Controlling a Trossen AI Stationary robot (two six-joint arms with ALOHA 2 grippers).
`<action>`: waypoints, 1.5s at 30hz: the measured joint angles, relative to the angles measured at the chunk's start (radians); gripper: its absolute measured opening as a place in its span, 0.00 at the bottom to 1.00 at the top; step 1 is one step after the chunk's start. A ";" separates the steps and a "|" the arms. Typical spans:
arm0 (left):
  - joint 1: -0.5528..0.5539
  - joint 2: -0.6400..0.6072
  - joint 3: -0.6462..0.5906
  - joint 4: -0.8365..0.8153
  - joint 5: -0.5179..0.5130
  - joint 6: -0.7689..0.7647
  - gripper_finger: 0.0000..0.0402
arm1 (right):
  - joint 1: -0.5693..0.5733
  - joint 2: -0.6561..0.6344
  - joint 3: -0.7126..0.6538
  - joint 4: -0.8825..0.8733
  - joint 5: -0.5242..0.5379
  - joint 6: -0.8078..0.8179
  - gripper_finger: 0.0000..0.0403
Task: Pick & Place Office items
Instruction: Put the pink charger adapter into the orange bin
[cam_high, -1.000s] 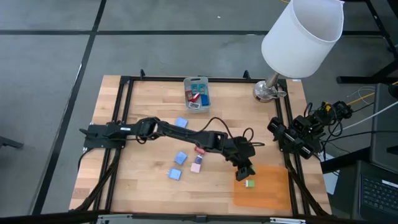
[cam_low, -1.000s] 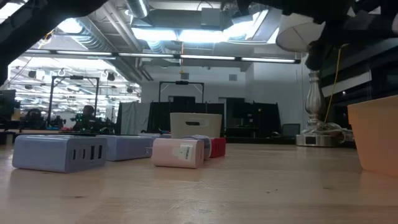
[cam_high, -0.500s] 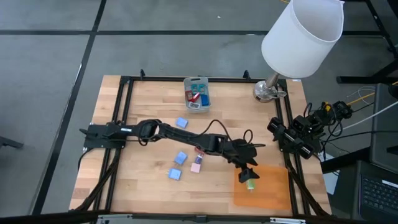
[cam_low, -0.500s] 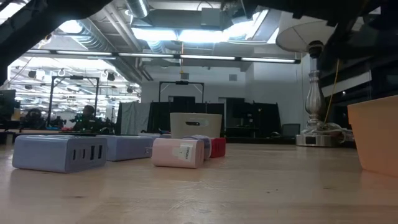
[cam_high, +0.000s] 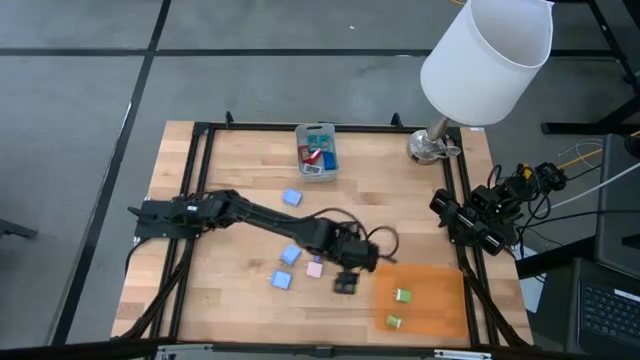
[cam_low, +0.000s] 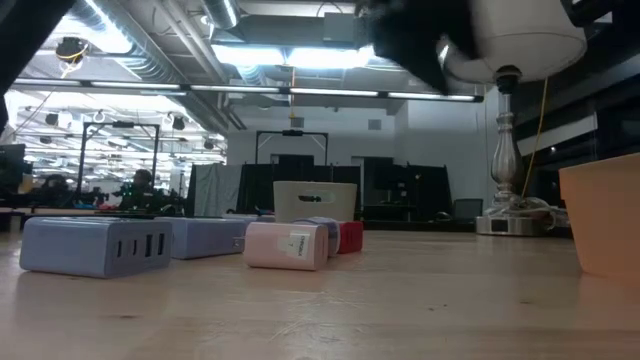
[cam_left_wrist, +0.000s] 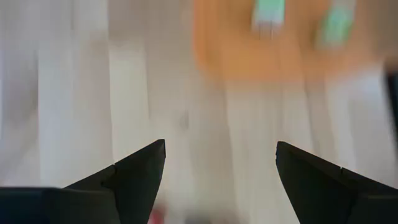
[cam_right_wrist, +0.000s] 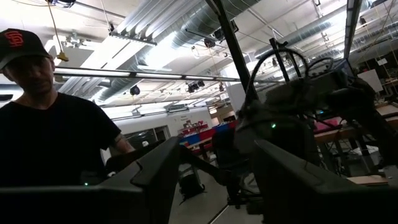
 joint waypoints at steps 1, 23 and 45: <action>-0.011 -0.008 0.000 -0.065 -0.010 0.000 0.74 | 0.000 0.000 0.000 0.000 0.000 0.000 0.50; -0.150 -0.007 -0.211 -0.207 0.005 -0.153 0.74 | 0.000 0.000 0.000 -0.001 -0.003 0.006 0.50; -0.074 -0.006 -0.295 -0.094 0.010 -0.036 0.74 | 0.000 0.000 0.000 -0.001 -0.008 0.029 0.50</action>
